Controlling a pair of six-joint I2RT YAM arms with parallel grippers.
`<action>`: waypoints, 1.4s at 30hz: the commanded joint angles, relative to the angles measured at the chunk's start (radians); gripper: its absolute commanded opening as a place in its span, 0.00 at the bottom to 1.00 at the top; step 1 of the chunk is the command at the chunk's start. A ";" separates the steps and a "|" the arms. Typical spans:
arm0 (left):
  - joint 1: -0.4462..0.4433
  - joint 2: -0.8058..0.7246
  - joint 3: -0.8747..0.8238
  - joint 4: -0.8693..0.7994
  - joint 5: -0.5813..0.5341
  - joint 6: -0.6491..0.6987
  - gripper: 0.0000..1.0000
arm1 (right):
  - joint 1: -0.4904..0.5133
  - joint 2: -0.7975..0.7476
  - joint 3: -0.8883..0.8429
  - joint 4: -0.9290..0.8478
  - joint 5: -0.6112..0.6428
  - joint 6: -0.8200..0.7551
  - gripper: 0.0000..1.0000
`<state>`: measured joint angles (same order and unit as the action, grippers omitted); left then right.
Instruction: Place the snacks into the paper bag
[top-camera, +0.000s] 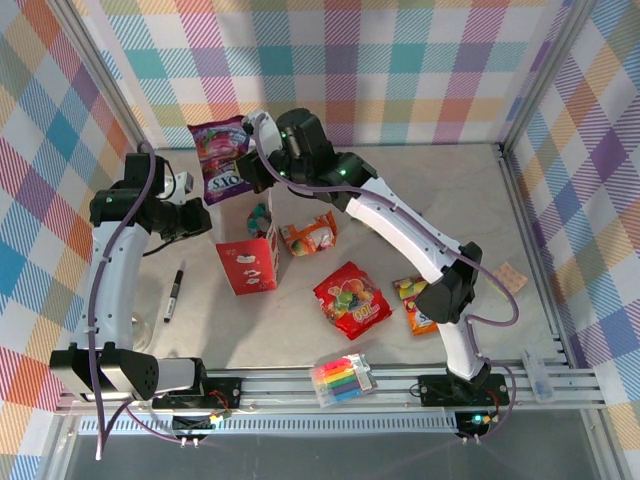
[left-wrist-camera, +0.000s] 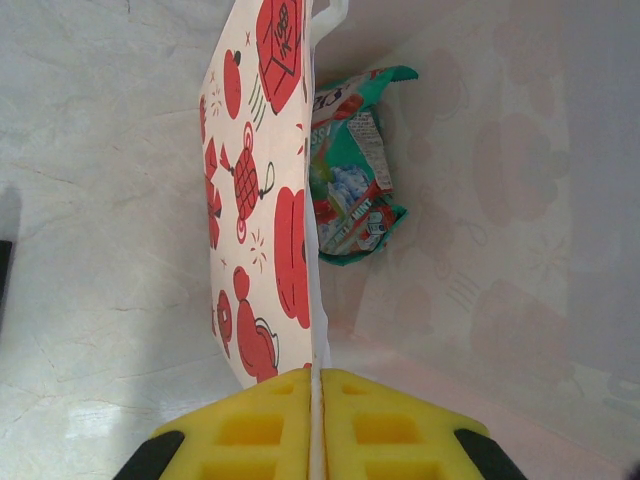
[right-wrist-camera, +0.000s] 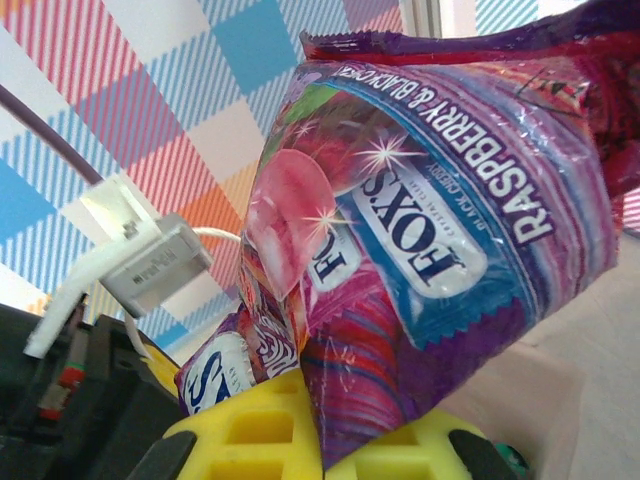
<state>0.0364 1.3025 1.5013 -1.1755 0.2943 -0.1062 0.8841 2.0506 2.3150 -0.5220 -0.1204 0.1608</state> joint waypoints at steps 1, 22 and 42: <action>0.013 -0.023 -0.009 -0.007 0.010 0.022 0.10 | 0.013 0.008 0.050 -0.003 0.061 -0.085 0.00; 0.013 -0.016 -0.001 -0.003 0.019 0.007 0.11 | 0.034 0.026 0.038 -0.180 0.069 -0.159 0.00; 0.013 -0.016 -0.003 0.006 0.028 0.000 0.11 | 0.036 0.069 0.087 -0.260 0.120 -0.083 0.00</action>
<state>0.0364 1.2984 1.5013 -1.1748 0.2981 -0.1074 0.9115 2.1258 2.3524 -0.7902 0.0078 0.0517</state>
